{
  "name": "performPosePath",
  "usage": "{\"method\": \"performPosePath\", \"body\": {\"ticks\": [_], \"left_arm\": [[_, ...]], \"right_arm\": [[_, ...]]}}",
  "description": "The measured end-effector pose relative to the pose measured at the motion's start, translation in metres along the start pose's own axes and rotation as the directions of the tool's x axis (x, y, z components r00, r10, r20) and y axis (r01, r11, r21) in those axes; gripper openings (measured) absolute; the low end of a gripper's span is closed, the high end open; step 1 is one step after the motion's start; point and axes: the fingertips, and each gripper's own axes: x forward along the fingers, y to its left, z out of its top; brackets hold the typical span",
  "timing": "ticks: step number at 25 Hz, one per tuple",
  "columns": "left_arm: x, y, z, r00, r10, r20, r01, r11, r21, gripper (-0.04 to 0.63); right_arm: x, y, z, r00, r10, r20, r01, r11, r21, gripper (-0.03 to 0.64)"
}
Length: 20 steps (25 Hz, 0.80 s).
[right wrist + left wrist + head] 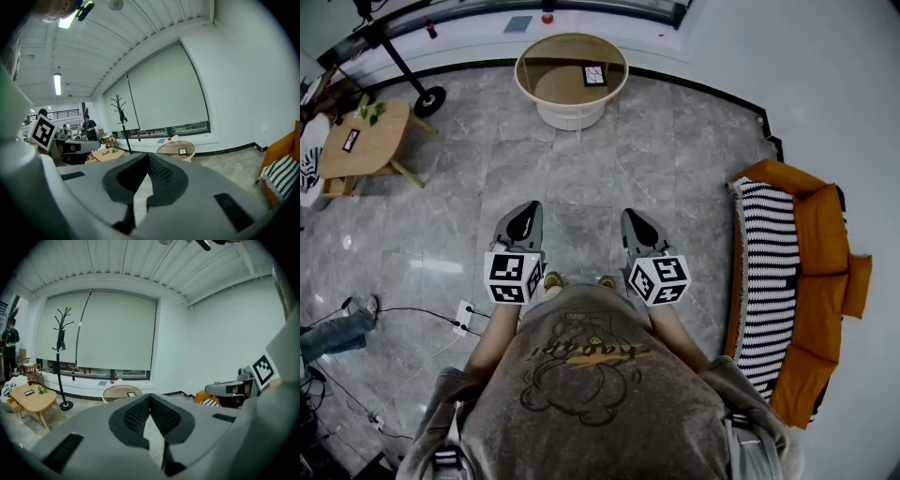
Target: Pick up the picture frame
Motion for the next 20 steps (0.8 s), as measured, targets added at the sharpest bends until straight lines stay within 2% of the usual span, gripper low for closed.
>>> {"method": "performPosePath", "body": {"ticks": [9, 20], "left_arm": [[0.002, 0.021, -0.005, 0.999, -0.031, -0.019, 0.031, 1.0, 0.004, 0.017], [0.003, 0.057, -0.013, 0.991, -0.134, -0.025, 0.136, 0.989, 0.054, 0.017]], "right_arm": [[0.013, 0.016, 0.002, 1.0, -0.01, 0.023, 0.009, 0.999, 0.036, 0.017], [0.021, 0.038, -0.017, 0.989, -0.13, 0.075, 0.124, 0.989, 0.086, 0.017]]}}
